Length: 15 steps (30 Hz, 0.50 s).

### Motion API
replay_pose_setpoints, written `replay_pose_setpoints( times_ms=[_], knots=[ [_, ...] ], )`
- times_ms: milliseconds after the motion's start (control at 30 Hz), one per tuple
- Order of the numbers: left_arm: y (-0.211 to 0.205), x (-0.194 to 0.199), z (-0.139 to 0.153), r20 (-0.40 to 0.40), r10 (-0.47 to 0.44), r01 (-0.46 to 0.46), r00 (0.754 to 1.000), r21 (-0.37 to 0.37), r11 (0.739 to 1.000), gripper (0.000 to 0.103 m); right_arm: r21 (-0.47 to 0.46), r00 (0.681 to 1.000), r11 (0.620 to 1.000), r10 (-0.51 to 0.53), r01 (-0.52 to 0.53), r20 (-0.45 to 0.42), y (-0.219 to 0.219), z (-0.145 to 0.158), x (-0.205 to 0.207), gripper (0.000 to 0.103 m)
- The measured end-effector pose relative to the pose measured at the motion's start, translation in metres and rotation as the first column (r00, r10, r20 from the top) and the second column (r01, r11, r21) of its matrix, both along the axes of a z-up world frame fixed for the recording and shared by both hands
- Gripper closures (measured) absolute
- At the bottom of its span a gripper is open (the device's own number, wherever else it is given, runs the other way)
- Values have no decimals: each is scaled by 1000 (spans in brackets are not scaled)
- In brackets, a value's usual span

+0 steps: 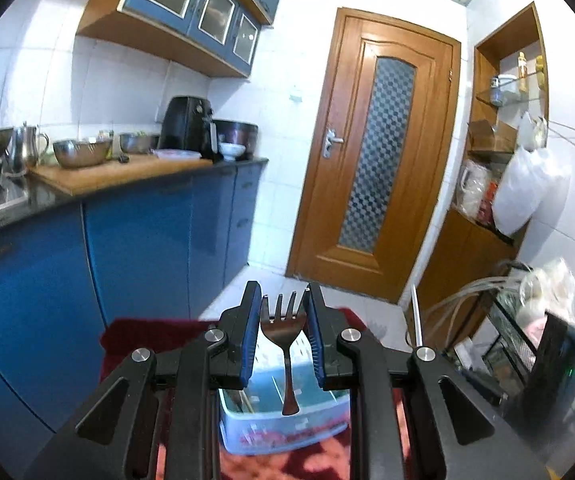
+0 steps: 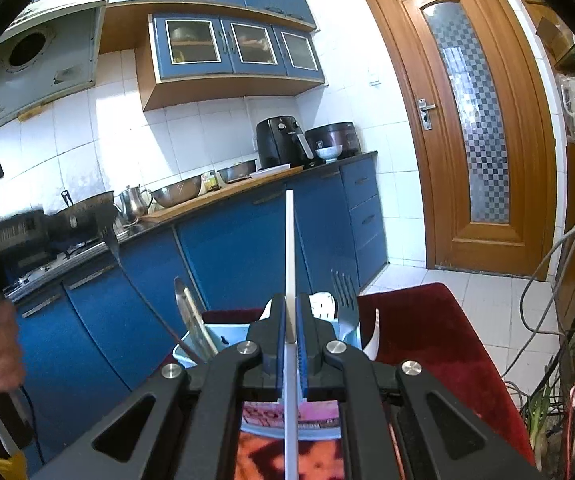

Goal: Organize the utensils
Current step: 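Carry the fork and white chopstick over the blue box and open both tools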

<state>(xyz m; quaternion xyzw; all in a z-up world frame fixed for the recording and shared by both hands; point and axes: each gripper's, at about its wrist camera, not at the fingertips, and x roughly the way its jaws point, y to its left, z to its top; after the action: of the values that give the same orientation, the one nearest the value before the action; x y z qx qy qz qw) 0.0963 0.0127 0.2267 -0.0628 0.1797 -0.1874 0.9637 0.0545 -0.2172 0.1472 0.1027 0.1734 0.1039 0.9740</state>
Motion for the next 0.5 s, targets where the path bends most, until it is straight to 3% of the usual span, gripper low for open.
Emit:
replay_pose_setpoints(
  times_ms=[200, 500],
  knots=[
    [-4, 22, 8, 4, 32, -32, 999, 42, 999, 81, -5, 998, 1000, -4, 4, 59, 4, 2, 22, 96],
    [-20, 54, -35, -56, 19, -13, 998, 99, 995, 81, -40, 990, 997, -53, 59, 128, 9, -17, 66, 96]
  ],
)
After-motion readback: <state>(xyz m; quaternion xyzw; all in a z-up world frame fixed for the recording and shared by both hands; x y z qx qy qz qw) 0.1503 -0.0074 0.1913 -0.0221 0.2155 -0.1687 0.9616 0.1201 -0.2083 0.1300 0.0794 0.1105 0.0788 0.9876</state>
